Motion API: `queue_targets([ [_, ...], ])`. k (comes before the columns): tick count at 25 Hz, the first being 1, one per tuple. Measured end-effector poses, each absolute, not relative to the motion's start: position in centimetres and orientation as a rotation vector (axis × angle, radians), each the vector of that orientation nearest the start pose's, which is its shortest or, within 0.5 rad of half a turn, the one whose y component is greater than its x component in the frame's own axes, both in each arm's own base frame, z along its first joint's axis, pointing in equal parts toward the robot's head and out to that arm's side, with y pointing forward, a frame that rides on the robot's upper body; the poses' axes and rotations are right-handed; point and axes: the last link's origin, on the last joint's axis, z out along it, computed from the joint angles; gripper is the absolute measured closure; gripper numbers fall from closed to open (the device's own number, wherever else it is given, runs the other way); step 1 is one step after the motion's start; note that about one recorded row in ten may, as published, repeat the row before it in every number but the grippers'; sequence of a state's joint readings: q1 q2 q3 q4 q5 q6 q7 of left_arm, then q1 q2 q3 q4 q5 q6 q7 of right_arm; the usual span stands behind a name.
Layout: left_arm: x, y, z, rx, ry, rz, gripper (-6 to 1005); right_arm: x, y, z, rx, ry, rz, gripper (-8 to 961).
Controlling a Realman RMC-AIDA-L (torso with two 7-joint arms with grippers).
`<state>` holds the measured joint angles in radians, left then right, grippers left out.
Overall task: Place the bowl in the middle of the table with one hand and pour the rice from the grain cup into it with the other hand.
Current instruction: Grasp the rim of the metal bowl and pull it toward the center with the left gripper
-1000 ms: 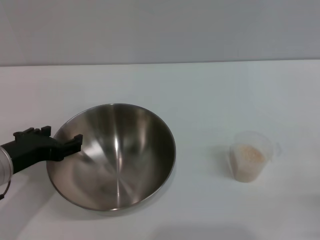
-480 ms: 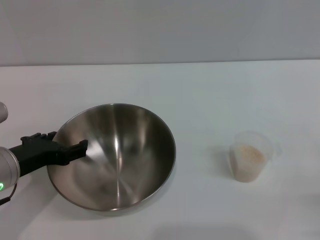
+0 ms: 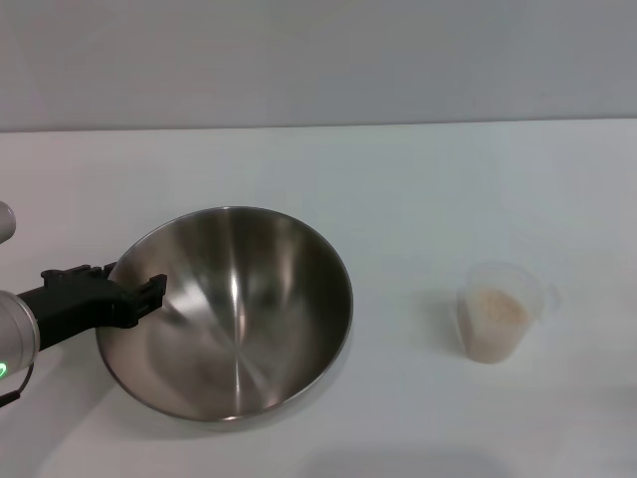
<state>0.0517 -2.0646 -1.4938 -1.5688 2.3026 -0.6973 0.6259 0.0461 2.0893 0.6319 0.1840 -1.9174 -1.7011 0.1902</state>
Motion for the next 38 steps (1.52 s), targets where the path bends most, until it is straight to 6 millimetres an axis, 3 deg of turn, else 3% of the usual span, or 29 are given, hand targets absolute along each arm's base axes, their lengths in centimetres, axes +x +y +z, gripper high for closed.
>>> queue_targets([
  [19,-24.9,30.2,0.5,-2.157,-0.942,-0.184,604,37.6,17.6,3.5,-1.154,0.478,0.801,187],
  [27,-24.6,30.3,0.6,-2.161,-0.952,-0.196,937,37.4,17.6,3.3,-1.171,0.478,0.805,187],
  [38,-23.6,31.5,2.0,-2.141,-1.112,-0.326,952,37.4,17.7,3.3,-1.176,0.477,0.807,187],
])
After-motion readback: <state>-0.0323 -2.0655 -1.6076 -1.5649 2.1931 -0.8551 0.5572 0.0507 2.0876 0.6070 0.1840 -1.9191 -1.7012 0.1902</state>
